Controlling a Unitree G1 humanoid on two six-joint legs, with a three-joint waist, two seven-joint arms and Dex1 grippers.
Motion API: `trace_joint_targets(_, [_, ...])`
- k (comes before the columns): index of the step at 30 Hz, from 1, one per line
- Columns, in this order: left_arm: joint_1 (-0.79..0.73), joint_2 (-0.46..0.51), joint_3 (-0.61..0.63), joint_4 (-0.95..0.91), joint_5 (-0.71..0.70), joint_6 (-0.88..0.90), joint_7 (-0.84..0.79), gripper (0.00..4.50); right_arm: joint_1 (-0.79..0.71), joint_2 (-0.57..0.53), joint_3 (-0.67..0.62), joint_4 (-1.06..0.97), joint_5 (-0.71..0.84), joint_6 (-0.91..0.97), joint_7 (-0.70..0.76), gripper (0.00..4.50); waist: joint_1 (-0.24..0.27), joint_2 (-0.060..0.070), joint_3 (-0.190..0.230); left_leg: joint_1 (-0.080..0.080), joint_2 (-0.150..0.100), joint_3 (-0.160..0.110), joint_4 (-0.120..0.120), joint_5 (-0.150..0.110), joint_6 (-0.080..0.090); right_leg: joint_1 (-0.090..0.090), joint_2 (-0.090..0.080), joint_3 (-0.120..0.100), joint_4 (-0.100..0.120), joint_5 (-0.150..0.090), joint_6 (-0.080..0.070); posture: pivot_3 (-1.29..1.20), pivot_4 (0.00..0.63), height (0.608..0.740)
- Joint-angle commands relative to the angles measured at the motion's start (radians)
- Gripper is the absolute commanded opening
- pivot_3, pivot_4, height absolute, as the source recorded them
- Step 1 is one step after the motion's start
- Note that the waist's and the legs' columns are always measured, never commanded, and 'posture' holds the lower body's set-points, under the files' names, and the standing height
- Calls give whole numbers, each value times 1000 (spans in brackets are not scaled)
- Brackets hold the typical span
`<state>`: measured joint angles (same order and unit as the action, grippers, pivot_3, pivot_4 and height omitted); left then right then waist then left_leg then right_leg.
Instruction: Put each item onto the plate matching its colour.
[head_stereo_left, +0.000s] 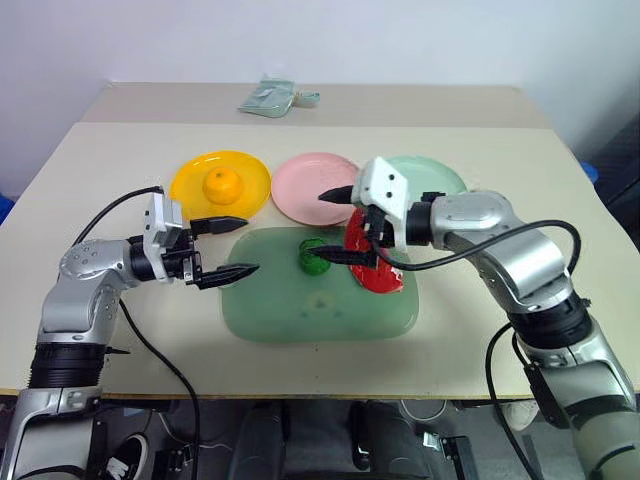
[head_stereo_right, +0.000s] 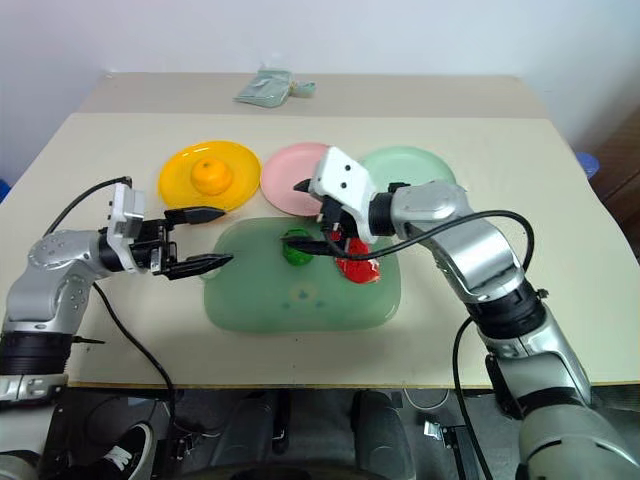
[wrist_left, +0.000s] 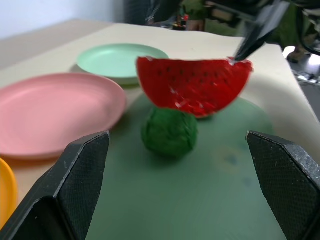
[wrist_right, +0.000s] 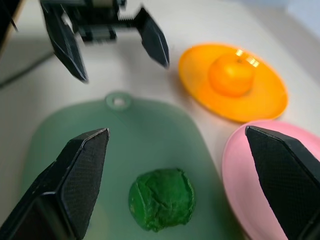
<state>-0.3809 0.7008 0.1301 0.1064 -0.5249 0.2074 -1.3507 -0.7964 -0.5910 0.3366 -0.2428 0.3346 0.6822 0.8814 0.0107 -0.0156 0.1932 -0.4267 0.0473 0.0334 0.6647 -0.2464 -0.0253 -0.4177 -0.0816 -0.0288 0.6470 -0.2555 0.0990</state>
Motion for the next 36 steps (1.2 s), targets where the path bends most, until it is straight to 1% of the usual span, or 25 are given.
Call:
trace_joint_targets(1, [4,23,27,-35,-12,-21,-9,4469,-42,6,30,28,-42,20,17,4500,1,0,0,0,0,0,0,0,0,0,0,0,0,0,0,0,150,740])
trace_joint_targets(5, [12,26,29,-42,-10,-28,-6,4469,-77,16,108,57,-101,36,42,4500,-3,0,0,0,0,0,0,0,0,-1,0,0,0,0,0,0,150,740])
trace_joint_targets(8, [18,21,24,-48,-9,-33,0,4469,-100,34,134,83,-126,47,55,4500,-6,0,0,0,0,1,0,0,0,-1,0,0,0,0,0,0,150,740])
trace_joint_targets(11, [20,19,21,-54,-9,-34,6,4469,-112,29,155,92,-152,52,79,4500,-6,0,0,-1,0,1,0,0,0,-2,0,0,1,0,0,0,150,740])
trace_joint_targets(17, [35,19,20,-74,-6,-45,7,4469,-133,44,176,136,-208,32,94,4500,-7,0,0,-1,0,1,0,0,0,-2,0,0,1,0,0,0,150,740])
trace_joint_targets(22, [50,23,21,-88,4,-70,9,4469,-130,61,217,193,-287,-14,89,4500,-10,0,0,-1,0,1,-1,0,0,-2,0,0,1,0,0,0,150,740])
trace_joint_targets(28, [67,35,24,-104,-11,-39,9,4469,-122,89,209,208,-296,-20,106,4500,-12,0,0,-1,0,1,-1,0,0,-2,0,1,1,0,0,0,150,740])
trace_joint_targets(31, [73,28,20,-108,1,-54,19,4469,-118,104,207,226,-305,-26,106,4500,-13,0,0,-1,0,1,-1,0,0,-2,0,1,1,0,0,0,150,740])
trace_joint_targets(34, [76,29,18,-112,0,-50,22,4500,-109,112,217,239,-325,-41,105,3607,-18,0,0,-1,0,1,-1,0,0,-2,0,1,1,0,0,0,150,740])
trace_joint_targets(36, [77,28,17,-111,-1,-52,24,4500,-104,112,226,249,-345,-55,105,2685,-22,0,0,-1,0,1,-1,0,0,-2,0,1,1,0,0,0,150,740])
